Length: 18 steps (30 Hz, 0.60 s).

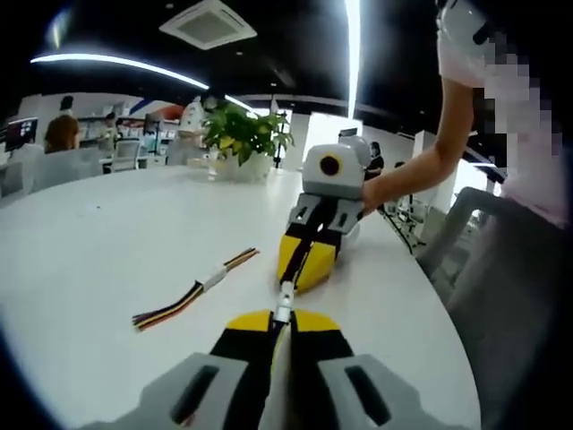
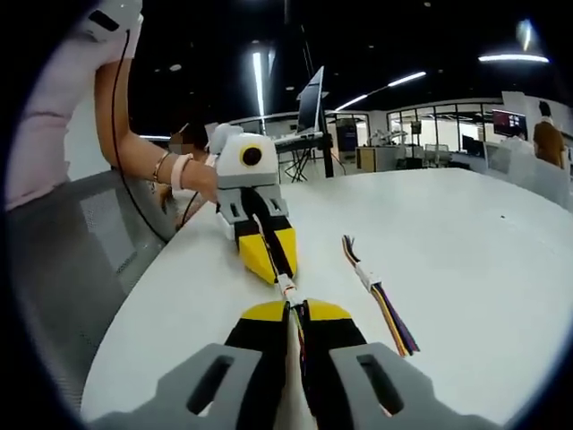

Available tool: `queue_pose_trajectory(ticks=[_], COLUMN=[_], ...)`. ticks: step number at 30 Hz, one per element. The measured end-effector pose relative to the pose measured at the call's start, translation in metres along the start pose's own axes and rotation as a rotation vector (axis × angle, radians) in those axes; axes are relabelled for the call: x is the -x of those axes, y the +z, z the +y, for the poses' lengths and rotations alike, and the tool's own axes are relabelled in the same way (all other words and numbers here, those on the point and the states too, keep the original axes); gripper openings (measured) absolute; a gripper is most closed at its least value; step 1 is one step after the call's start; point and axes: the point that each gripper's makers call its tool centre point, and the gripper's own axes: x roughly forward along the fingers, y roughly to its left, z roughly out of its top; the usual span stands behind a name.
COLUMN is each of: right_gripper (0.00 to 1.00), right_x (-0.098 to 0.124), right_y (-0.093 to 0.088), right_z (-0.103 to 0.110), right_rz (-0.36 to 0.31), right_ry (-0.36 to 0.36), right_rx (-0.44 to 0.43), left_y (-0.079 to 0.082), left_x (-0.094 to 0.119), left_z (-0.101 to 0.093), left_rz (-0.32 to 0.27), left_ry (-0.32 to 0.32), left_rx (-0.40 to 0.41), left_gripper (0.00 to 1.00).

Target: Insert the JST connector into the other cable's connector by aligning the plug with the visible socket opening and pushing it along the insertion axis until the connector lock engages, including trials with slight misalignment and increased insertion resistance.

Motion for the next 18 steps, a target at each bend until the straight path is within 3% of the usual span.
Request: queue_pose_trajectory(ticks=[18], right_gripper=[0.03], right_x=[-0.001], right_y=[-0.0064], right_z=[-0.0048], right_rz=[0.021], right_ry=[0.005], right_rx=[0.009], left_y=[0.0021], left_x=[-0.0035], left_z=[-0.0019], left_rz=[0.007], left_ry=[-0.014], left_rx=[-0.003], left_gripper=[0.0])
